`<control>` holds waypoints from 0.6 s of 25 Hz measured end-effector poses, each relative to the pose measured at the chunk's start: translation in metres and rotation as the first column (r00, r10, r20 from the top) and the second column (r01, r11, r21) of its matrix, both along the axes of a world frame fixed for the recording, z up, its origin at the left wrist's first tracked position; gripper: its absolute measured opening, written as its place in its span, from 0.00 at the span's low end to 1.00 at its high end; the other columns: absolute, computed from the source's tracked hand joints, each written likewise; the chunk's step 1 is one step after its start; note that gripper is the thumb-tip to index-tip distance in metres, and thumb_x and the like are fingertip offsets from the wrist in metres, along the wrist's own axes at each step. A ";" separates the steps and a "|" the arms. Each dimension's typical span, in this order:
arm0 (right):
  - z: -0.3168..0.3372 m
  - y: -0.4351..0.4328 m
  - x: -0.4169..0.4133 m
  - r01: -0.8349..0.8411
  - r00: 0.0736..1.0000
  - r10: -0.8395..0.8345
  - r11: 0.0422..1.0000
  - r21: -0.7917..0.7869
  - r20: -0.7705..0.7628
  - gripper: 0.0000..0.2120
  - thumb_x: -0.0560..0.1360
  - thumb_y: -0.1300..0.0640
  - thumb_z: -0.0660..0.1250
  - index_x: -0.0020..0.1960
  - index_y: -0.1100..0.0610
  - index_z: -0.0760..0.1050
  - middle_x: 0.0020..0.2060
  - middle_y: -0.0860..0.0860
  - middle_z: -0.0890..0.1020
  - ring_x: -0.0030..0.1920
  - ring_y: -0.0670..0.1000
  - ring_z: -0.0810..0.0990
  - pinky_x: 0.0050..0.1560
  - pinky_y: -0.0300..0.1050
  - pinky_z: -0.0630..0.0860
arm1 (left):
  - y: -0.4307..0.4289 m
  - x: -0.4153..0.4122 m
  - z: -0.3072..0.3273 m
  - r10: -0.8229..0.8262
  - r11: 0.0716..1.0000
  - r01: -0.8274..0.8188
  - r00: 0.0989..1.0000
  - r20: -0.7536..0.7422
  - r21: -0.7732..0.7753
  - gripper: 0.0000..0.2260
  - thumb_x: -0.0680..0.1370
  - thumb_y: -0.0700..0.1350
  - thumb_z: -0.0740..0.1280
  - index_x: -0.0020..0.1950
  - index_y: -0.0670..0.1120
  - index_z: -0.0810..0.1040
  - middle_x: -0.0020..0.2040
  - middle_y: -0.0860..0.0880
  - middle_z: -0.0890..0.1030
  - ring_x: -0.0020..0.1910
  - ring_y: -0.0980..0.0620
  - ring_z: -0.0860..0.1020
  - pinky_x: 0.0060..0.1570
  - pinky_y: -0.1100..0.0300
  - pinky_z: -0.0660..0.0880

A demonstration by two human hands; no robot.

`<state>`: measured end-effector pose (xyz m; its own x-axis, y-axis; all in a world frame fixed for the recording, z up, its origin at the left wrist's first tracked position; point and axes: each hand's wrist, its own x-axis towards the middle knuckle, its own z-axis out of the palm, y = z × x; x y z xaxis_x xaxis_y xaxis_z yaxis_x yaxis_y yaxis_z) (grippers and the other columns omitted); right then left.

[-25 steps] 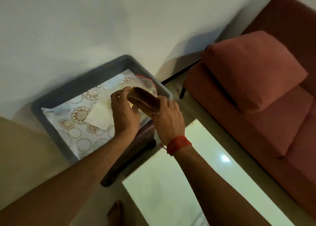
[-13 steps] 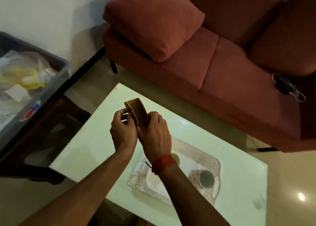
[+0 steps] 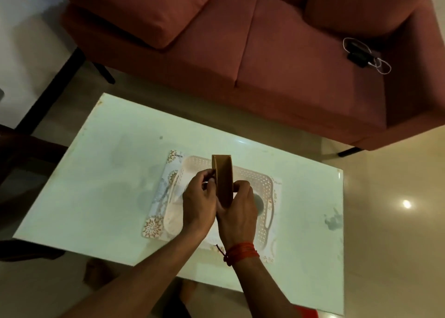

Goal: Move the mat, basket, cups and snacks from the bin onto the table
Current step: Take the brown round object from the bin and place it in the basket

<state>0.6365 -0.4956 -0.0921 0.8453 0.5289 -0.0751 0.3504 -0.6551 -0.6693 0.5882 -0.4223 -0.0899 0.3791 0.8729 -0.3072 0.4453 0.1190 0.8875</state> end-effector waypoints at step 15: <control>-0.093 -0.034 0.009 -0.021 0.996 -0.002 0.965 -0.263 -0.086 0.20 0.75 0.54 0.72 0.63 0.57 0.70 0.55 0.55 0.81 0.48 0.58 0.85 0.43 0.48 0.80 | -0.021 0.005 -0.075 -0.428 0.890 0.388 0.893 -0.141 -0.241 0.24 0.84 0.41 0.55 0.81 0.55 0.64 0.62 0.46 0.83 0.56 0.49 0.82 0.59 0.51 0.80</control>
